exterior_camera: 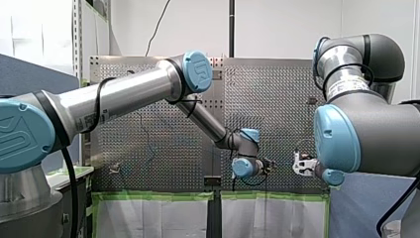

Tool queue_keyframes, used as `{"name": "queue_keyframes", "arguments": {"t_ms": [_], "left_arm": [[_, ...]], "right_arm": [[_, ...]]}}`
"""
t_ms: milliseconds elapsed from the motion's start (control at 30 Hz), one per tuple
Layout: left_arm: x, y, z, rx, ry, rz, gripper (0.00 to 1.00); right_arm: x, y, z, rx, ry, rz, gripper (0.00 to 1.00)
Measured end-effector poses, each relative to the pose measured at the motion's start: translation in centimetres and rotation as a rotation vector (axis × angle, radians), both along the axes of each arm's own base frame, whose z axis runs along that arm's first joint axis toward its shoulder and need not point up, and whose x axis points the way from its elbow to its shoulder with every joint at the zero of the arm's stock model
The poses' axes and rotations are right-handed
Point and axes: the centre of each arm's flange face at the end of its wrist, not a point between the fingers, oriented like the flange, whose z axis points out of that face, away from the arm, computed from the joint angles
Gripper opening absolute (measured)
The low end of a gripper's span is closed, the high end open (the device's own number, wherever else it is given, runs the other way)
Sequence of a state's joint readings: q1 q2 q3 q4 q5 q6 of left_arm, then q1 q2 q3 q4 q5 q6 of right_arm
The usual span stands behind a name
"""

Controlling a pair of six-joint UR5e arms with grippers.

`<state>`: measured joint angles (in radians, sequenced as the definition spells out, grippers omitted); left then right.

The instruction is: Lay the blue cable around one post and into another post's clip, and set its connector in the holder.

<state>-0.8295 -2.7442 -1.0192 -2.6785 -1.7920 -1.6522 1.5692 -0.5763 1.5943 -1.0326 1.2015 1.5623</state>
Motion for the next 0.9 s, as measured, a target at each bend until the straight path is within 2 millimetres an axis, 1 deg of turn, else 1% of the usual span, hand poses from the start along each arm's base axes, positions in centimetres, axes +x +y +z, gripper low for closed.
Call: {"name": "queue_keyframes", "arguments": {"t_ms": [167,367,600,900], "left_arm": [[-0.6,-1.2,0.8,-0.030,-0.002,-0.014,0.99],[-0.6,-2.3,2.1,-0.074,-0.004,-0.006,0.99],[-0.7,-2.3,2.2,-0.074,0.003,0.019,0.99],[-1.1,-1.8,1.7,-0.046,0.019,0.049,0.99]], "right_arm": [[0.1,0.0,0.0,-0.001,-0.002,0.002,0.10],[0.1,0.0,0.0,-0.002,-0.006,0.003,0.10],[0.1,-0.1,0.1,-0.003,-0.013,0.003,0.10],[0.1,-0.1,0.1,-0.004,-0.030,0.005,0.10]]}}
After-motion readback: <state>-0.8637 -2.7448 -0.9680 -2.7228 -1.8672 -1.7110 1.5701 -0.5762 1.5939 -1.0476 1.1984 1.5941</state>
